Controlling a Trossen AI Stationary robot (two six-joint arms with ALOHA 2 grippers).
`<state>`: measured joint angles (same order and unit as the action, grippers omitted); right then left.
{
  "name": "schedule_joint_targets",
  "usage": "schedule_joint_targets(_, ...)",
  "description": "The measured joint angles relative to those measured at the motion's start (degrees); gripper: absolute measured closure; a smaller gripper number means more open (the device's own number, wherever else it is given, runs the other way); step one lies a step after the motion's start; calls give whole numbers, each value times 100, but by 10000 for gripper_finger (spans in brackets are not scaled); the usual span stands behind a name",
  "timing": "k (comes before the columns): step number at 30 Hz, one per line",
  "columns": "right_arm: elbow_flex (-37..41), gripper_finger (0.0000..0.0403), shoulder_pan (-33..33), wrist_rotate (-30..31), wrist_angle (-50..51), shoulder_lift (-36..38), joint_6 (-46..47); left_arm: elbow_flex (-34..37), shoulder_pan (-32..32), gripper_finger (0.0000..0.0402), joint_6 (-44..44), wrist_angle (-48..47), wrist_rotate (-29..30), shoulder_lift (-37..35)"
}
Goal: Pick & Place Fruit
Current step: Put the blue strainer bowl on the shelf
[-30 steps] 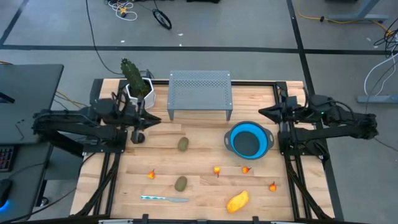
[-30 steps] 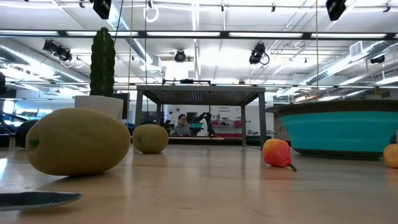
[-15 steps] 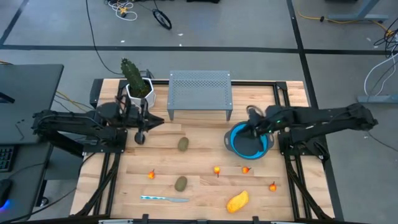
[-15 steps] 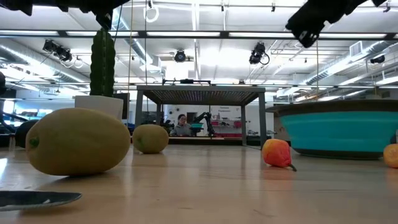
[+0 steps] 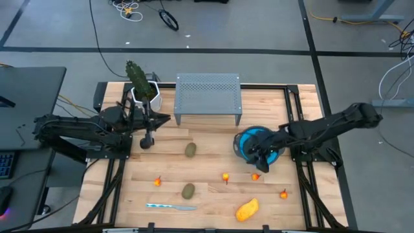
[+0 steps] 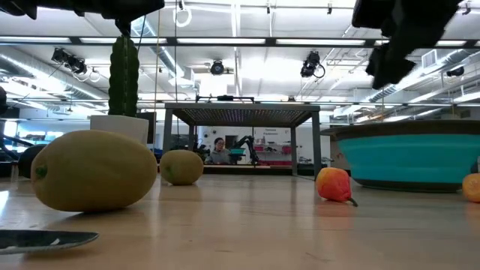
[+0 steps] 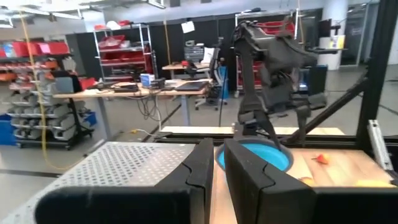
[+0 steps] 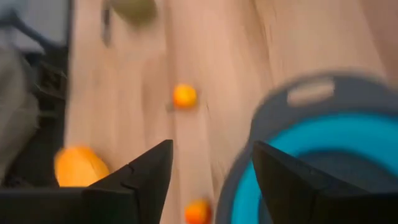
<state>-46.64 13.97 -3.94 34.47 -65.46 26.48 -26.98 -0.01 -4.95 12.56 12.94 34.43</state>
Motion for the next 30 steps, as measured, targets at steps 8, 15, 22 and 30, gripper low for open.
schedule_joint_targets(8, -539, 171, 365, 131, 1585, -746, 404, -4, 0, 356, -145, 456, 289, 145)
schedule_joint_targets(15, -559, 154, 372, 208, 1791, -842, 615, 0, 0, 356, 19, 330, 213, 349)
schedule_joint_targets(22, -524, 141, 374, 380, 1769, -1275, 449, -2, 0, 356, 386, 215, 77, 503)
schedule_joint_targets(30, -524, 143, 379, 444, 1891, -1669, 469, 0, 0, 356, 564, 55, -39, 495)
